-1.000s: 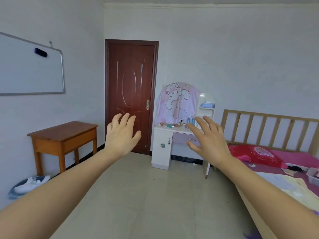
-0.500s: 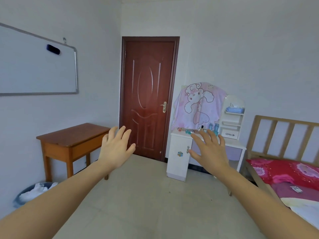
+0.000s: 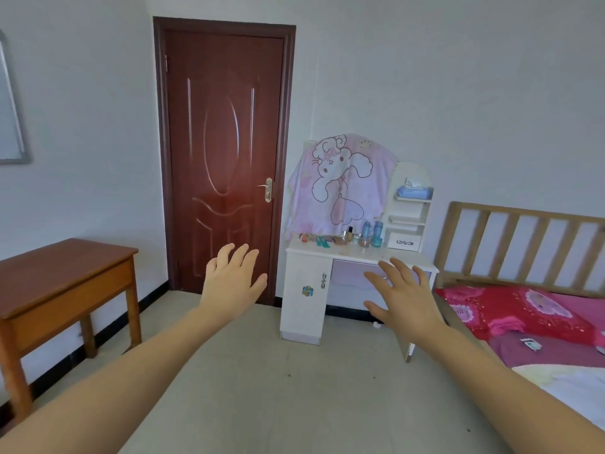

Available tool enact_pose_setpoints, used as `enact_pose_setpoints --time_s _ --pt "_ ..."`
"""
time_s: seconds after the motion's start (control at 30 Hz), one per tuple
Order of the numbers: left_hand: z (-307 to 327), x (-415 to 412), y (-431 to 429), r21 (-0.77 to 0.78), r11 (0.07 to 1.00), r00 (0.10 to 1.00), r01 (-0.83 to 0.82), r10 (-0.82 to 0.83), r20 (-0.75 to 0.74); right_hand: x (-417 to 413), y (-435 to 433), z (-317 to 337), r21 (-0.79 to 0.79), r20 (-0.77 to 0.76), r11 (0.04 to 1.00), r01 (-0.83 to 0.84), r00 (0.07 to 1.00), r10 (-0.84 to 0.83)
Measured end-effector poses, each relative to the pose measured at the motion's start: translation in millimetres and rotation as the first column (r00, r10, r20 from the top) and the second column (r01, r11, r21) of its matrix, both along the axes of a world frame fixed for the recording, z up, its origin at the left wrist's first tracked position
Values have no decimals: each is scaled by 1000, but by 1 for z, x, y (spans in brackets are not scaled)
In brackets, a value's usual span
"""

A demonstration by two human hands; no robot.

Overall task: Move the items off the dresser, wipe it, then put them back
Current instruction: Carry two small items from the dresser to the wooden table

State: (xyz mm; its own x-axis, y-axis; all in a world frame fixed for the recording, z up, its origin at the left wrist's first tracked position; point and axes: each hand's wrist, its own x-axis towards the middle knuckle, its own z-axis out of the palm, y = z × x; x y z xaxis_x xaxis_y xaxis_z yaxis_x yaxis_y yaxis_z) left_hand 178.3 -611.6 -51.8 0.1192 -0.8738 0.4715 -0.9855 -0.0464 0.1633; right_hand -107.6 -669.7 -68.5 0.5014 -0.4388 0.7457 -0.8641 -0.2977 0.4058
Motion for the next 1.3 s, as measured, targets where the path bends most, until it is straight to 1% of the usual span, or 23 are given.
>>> enact_pose_setpoints --time_s 0.1,0.23,0.33,0.37,0.47,0.57,0.6,0.67,0.7,0.77,0.87,0.97,1.03,1.13,1.23,1.3 --pt "-2 -15 -66 -5 1000 999 31 -31 36 -11 -63 -5 -9 -24 1000 12 1000 -13" --pt "12 -27 -146 -21 998 996 52 -50 80 -17 -147 -3 25 -26 1000 12 1000 -11" --pt "16 -26 -198 -45 998 999 44 -44 10 -10 -209 -2 46 30 998 -48 998 46" --pt "14 -23 -213 -39 998 999 42 -42 -5 -4 -226 -2 75 47 995 -63 997 60" --pt "-8 -7 -258 -1 1000 1000 -3 3 6 17 -275 -20 81 29 989 -127 992 125" --pt "-26 12 -308 34 999 998 -32 34 -60 38 -324 -38 128 73 979 -160 986 152" --pt "-31 20 -324 41 999 997 -26 29 -65 45 -339 -44 133 65 978 -162 986 154" --pt "-39 39 -355 51 999 998 -8 11 -70 56 -374 -54 119 -9 980 -160 987 162" --pt "-42 49 -371 58 998 998 -7 11 -68 60 -393 -55 132 -44 980 -151 986 158" --pt "-45 71 -407 67 998 998 -19 22 -55 66 -434 -47 150 -48 980 -128 990 136" --pt "-39 100 -465 66 997 997 -30 35 -63 81 -494 -28 197 50 975 -101 994 93" --pt "-34 113 -525 27 1000 992 -11 14 -124 97 -542 -33 208 112 975 -72 993 49" --pt "-43 111 -561 41 999 990 2 3 -140 103 -569 -47 217 88 974 -59 995 41" --pt "-67 105 -610 79 996 997 34 -28 -76 101 -610 -69 255 30 966 -45 999 38" --pt "-81 100 -663 95 994 996 62 -55 -71 93 -662 -69 278 30 960 -8 1000 0" --pt "-88 96 -702 113 991 997 69 -64 -43 88 -701 -65 293 43 956 18 999 -32"
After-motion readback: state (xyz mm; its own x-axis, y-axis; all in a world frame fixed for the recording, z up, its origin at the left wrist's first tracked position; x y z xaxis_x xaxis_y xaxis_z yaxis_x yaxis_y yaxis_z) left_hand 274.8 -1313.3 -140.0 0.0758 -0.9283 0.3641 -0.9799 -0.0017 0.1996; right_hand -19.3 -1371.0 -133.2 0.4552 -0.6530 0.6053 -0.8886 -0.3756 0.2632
